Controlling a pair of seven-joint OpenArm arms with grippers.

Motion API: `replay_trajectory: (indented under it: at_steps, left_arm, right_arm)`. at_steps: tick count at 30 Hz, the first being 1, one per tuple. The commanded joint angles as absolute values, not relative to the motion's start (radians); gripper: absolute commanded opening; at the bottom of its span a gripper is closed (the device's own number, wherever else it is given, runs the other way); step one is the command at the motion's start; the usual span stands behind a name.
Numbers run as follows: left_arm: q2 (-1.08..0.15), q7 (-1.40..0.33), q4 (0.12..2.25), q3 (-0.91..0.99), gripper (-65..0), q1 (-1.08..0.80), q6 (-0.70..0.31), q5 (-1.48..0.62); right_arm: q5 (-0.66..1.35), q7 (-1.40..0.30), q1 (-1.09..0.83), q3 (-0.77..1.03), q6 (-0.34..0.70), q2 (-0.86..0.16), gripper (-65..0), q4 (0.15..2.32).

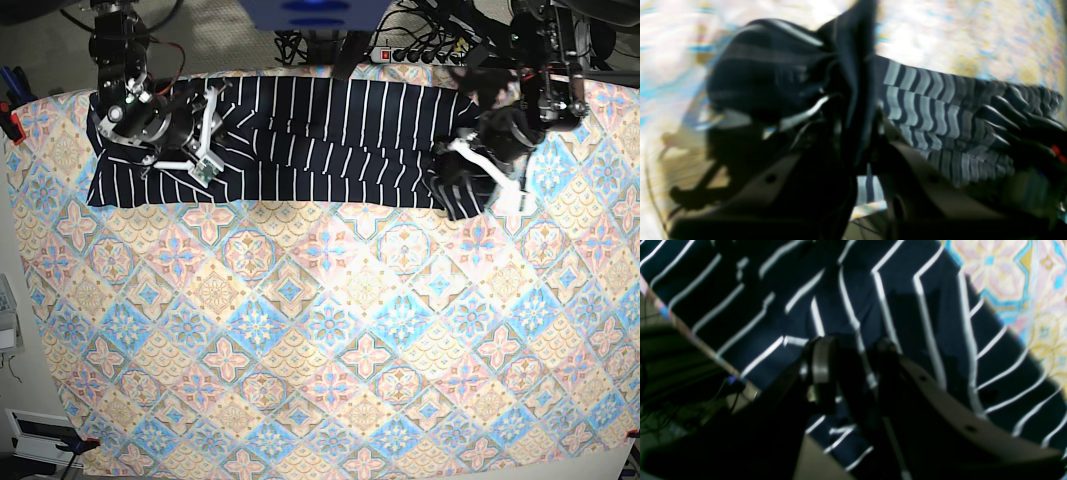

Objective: Fold the T-shirt properly
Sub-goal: 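Grasp the strip's end with the left gripper and fold it toward the middle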

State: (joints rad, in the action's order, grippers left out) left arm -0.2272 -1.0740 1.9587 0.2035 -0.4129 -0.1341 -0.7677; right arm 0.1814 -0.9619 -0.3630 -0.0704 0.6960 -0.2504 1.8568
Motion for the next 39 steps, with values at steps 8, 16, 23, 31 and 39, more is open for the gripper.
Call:
replay_trajectory:
  at_steps: [8,16,23,31,39]
  left_arm:
    - [-0.209,-1.055,1.997,-0.022,-65.0,-0.415,-0.139,-0.78]
    - [-0.186,-1.055,1.992,-0.171,-65.0,-0.369,-0.139,-0.769]
    - [-0.128,-1.061,1.98,-0.228,-65.0,-0.337,-0.139,-0.69]
    - [-0.131,-1.063,1.867,-0.332,-65.0,-0.252,-0.139,-0.665]
    - [-0.134,-1.064,1.816,-0.343,-44.7,-0.214,-0.139,-0.665]
  right_arm:
    - [0.186,-0.943,-0.355,0.097,0.698,-0.26,-61.1,1.81]
    - [0.186,-0.943,-0.361,0.127,0.698,-0.26,-61.2,1.808]
    - [0.186,-0.943,-0.363,0.124,0.698,-0.26,-61.2,1.81]
    - [0.186,-0.943,-0.381,0.124,0.698,-0.26,-61.2,1.819]
    - [0.188,-0.943,-0.383,0.124,0.698,-0.262,-61.1,1.821]
